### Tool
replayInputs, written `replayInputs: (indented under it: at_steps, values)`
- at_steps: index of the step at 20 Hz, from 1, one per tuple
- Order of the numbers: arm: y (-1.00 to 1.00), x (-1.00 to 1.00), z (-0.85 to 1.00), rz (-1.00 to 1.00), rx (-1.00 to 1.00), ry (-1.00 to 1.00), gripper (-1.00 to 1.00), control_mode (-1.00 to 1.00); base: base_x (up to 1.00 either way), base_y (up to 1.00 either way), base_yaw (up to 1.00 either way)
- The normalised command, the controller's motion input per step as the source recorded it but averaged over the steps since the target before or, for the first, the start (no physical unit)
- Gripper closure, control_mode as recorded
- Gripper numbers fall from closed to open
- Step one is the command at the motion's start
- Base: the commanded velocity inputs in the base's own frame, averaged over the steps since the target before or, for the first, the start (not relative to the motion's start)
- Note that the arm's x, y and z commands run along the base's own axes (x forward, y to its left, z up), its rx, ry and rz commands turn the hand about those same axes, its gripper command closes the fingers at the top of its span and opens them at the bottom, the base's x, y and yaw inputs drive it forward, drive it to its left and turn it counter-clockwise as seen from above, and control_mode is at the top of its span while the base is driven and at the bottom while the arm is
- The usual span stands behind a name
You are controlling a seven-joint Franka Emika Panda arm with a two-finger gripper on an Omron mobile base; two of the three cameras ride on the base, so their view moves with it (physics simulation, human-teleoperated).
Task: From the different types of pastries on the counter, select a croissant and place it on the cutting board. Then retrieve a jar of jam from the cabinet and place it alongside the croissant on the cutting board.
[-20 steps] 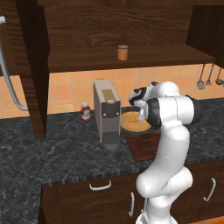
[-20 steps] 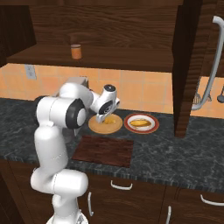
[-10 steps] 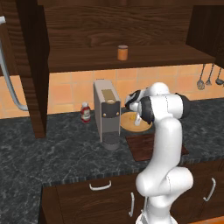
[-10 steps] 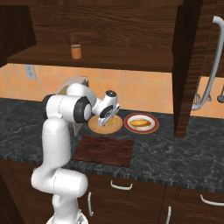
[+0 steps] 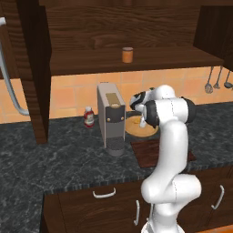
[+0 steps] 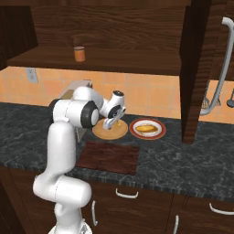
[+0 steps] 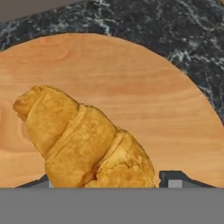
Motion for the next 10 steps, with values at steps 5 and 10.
replayInputs:
  at_steps: [5, 10]
  values:
    - [-0.02, -0.24, -0.20, 0.00, 0.00, -0.01, 1.00, -1.00, 0.00, 0.00, 0.00]
    - [-0.08, -0.72, 0.44, -0.09, 0.00, -0.22, 1.00, -1.00, 0.00, 0.00, 0.00]
